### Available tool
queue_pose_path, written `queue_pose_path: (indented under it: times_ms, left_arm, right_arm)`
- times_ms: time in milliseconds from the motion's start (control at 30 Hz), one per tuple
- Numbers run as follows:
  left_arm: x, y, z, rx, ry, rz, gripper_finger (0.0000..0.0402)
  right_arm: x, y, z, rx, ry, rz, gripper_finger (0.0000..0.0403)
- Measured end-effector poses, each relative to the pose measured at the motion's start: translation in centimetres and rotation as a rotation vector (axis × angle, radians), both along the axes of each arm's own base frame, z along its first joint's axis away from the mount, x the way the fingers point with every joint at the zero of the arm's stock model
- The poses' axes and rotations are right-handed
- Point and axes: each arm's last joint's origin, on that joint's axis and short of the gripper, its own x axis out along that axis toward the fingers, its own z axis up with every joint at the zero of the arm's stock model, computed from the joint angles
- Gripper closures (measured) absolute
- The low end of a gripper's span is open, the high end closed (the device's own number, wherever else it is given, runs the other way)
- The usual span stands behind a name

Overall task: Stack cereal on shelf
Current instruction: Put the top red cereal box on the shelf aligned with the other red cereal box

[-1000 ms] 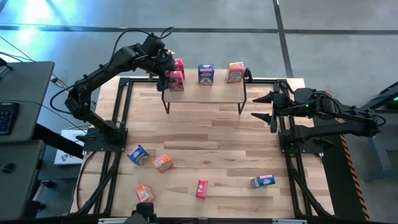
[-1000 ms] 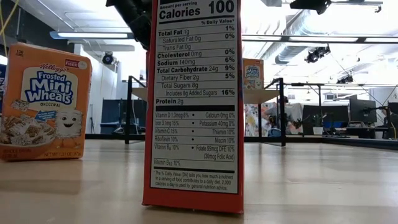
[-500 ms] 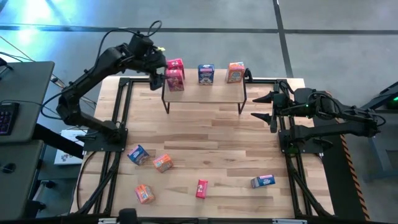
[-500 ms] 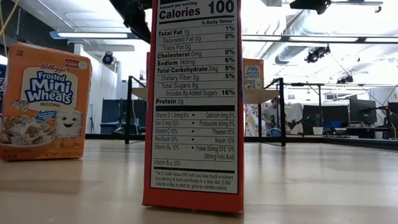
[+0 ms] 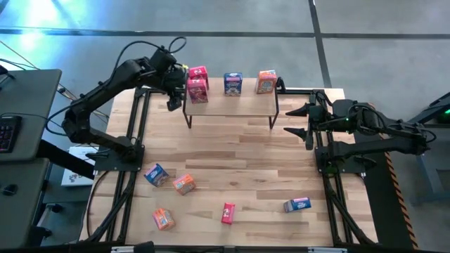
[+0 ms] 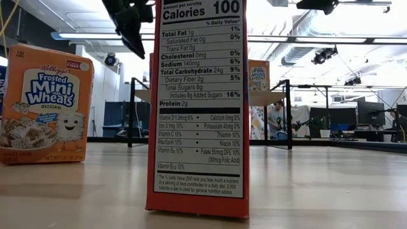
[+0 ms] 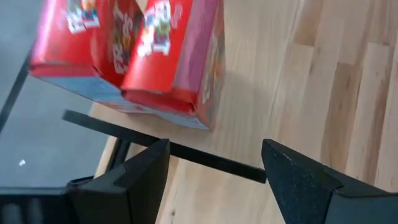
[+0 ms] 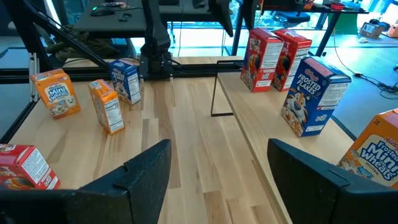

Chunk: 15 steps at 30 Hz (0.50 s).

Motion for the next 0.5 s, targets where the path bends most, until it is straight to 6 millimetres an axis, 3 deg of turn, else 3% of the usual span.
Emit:
queue_pose_path:
  times_ms: [500]
  left_arm:
    - [1.1,0.0,-0.4,0.037,-0.057,-0.016,0.0155]
  right_arm:
    - [0.0,0.0,0.0,0.0,0.0,0.0,0.0143]
